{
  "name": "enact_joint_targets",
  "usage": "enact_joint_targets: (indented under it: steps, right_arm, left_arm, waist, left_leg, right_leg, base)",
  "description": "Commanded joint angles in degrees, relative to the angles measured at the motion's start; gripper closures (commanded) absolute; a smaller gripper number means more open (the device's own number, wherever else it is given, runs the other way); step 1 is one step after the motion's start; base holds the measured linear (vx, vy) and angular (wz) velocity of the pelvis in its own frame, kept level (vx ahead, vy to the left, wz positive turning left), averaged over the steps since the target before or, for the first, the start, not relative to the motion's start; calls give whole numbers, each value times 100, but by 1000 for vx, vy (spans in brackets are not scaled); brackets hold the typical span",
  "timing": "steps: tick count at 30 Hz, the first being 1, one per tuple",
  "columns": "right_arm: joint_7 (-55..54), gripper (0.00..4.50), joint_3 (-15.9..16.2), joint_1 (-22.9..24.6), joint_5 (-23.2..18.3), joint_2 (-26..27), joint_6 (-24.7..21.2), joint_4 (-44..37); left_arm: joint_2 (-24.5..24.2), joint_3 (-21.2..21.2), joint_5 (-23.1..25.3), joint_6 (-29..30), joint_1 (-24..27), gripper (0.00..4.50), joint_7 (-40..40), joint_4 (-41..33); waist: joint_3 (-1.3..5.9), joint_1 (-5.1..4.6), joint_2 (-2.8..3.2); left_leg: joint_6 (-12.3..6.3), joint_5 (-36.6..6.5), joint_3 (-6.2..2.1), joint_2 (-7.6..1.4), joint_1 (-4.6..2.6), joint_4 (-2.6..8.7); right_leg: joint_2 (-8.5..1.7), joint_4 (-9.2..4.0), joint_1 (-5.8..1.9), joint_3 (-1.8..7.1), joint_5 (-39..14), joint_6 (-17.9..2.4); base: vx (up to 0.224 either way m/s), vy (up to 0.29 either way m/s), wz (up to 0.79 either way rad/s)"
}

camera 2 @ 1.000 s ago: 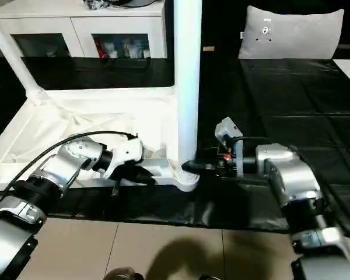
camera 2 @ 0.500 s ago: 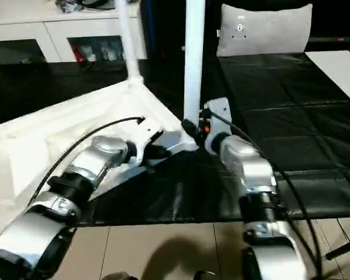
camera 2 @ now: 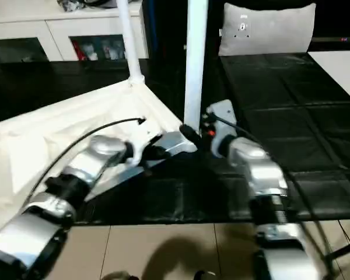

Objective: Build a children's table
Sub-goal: Rotate leg to tighten

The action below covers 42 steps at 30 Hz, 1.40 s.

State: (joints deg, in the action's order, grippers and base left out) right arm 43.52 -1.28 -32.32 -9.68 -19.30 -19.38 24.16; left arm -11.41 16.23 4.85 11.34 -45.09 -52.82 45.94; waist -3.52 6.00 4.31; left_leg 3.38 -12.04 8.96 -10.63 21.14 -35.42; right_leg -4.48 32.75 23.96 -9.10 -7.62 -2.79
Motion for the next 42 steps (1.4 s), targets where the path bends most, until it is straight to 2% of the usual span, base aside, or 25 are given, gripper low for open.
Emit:
enact_joint_targets:
  steps: [1,3,6,7,11,16,20,21,28,31,35,37,40,41,42]
  right_arm:
    - [482,50,99,36,-96,-163,86,-112]
    - [958,50,178,43,-127,-424,110,-142]
    - [1408,50,260,35,-191,-630,122,-115]
    - [1570,66,295,28,-223,-693,125,-92]
    - [2198,96,417,19,-413,-856,23,-76]
    - [2676,142,623,75,-501,-917,-146,-151]
    - [2913,177,712,108,-591,-914,-294,-211]
    - [2913,198,712,108,-591,-914,-294,-211]
    - [3116,235,806,151,-670,-902,-415,-231]
    - [3095,249,792,223,-708,-856,-449,-322]
    - [2399,253,596,251,-799,-518,-710,-507]
    - [1815,253,575,213,-631,-267,-786,-505]
    - [1008,253,515,100,-393,54,-913,-364]
    - [146,253,360,-53,-228,403,-1103,-164]
    - [-277,254,272,-123,-146,553,-1131,-78]
  left_arm:
    - [-171,170,94,-240,-7,450,-438,-201]
    - [-365,309,91,-557,61,450,-919,-253]
    - [-515,423,44,-866,133,450,-1393,-341]
    - [-547,451,25,-914,143,450,-1522,-356]
    - [-656,616,30,-1152,140,450,-1961,-368]
    - [-711,696,-40,-1158,144,450,-2342,-459]
    - [-723,696,-108,-1132,194,450,-2523,-590]
    - [-723,696,-108,-1132,194,450,-2523,-590]
    - [-746,700,-64,-1150,210,450,-2564,-570]
    - [-697,620,-144,-933,219,450,-2497,-606]
    - [-438,424,-171,-259,101,450,-1894,-555]
    - [-213,250,-170,41,-31,450,-1355,-385]
    - [12,77,-214,289,-156,450,-877,-220]
    - [214,-65,-219,494,-269,450,-379,-67]
    - [293,-111,-199,548,-308,450,-167,-8]
  waist:
    - [530,33,-167]
    - [528,68,-150]
    - [538,96,-148]
    - [542,112,-164]
    - [535,212,-152]
    - [527,259,-167]
    - [536,303,-164]
    - [538,308,-160]
    - [534,341,-160]
    - [534,345,-163]
    - [516,325,-165]
    - [497,289,-172]
    - [497,201,-183]
    - [491,140,-181]
    - [491,109,-178]
  left_leg:
    - [-805,-160,-20,-177,0,323]
    - [-783,-216,-20,-190,-12,326]
    - [-792,-169,-30,-215,-3,323]
    - [-798,-152,-23,-219,-1,320]
    - [-782,-230,-16,-224,-16,316]
    - [-676,-310,-18,-232,-25,327]
    - [-671,-267,-24,-247,-23,326]
    - [-669,-263,-30,-254,-27,328]
    - [-616,-273,-23,-236,-22,328]
    - [-591,-284,-21,-230,-24,328]
    - [-540,-300,-27,-234,-30,337]
    - [-444,-402,-9,-183,-46,332]
    - [-372,-499,-7,-126,-41,329]
    - [-354,-494,-24,-133,-10,334]
    - [-336,-511,-26,-128,-7,327]
  right_leg:
    - [-441,-442,-458,313,-2101,-243]
    - [-445,-441,-449,315,-2205,-215]
    - [-451,-406,-442,325,-2065,-269]
    - [-449,-397,-439,329,-2021,-301]
    - [-460,-410,-426,333,-2161,-312]
    - [-459,-423,-417,325,-2333,-278]
    - [-460,-404,-409,334,-2246,-301]
    - [-462,-399,-410,333,-2233,-305]
    - [-457,-422,-405,323,-2328,-231]
    - [-459,-432,-404,322,-2371,-199]
    - [-462,-460,-395,304,-2470,-190]
    - [-451,-521,-388,273,-2742,-99]
    - [-430,-577,-401,226,-2997,109]
    - [-429,-579,-418,199,-2979,150]
    - [-423,-591,-415,190,-2980,175]
  base:
    - [0,0,0]
    - [0,0,0]
    - [0,0,0]
    - [0,0,0]
    - [0,0,0]
    - [0,0,0]
    - [0,0,0]
    - [0,0,0]
    - [0,0,0]
    - [0,0,0]
    - [0,0,0]
    - [0,0,0]
    - [0,0,0]
    - [0,0,0]
    - [0,0,0]
